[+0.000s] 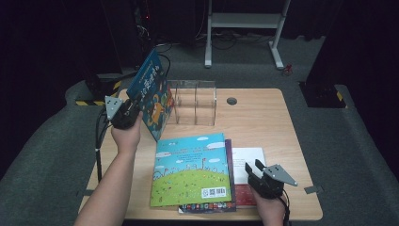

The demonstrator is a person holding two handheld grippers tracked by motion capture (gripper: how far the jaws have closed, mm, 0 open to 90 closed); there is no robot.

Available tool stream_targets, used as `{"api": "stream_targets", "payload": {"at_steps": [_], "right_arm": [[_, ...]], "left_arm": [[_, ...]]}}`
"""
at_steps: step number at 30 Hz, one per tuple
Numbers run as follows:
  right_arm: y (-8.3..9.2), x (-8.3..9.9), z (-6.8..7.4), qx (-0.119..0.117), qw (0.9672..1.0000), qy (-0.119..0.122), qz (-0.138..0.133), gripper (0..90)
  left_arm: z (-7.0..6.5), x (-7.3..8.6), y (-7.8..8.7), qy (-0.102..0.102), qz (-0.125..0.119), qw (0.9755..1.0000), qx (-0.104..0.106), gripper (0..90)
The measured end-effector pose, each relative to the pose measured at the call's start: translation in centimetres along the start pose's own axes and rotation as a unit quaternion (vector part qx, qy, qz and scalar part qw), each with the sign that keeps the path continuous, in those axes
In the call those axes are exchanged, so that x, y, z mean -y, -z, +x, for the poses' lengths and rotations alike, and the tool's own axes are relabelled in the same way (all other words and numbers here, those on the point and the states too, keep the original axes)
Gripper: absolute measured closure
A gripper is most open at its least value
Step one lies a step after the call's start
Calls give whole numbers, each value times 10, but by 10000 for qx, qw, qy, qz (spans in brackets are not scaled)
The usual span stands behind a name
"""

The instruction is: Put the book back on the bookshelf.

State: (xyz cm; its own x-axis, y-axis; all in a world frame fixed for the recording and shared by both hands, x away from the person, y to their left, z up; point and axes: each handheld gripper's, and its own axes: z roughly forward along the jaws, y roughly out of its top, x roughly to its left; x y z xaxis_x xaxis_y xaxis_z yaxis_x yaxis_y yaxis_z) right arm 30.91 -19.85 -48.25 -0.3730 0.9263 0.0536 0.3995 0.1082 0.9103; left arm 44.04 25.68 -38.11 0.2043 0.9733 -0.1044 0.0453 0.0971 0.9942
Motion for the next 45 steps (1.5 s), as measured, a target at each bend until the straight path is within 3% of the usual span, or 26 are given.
{"api": "stream_targets", "payload": {"at_steps": [6, 16, 21, 26, 29, 34, 45], "right_arm": [[0, 0, 0, -1, 10000, -12, 20, 553], [0, 0, 0, 12, 10000, -13, 28, 553], [0, 0, 0, 20, 10000, 4, 38, 553], [0, 0, 0, 20, 10000, 6, 35, 553], [0, 0, 0, 22, 10000, 6, 39, 553], [0, 0, 0, 20, 10000, 8, 40, 553], [0, 0, 1, 18, 10000, 20, 41, 553]], "left_arm": [[2, 18, -6, -52, 415, 9991, 106, 748], [1, 46, -5, -156, 771, 9964, 320, 670], [3, 60, -5, -41, 970, 9947, 342, 634], [5, 75, -9, 87, 1267, 9911, 412, 620], [5, 84, -11, 137, 1399, 9891, 442, 673], [4, 88, -10, 94, 1399, 9898, 243, 806], [-7, 89, -9, 201, 1332, 9908, -96, 818]]}}
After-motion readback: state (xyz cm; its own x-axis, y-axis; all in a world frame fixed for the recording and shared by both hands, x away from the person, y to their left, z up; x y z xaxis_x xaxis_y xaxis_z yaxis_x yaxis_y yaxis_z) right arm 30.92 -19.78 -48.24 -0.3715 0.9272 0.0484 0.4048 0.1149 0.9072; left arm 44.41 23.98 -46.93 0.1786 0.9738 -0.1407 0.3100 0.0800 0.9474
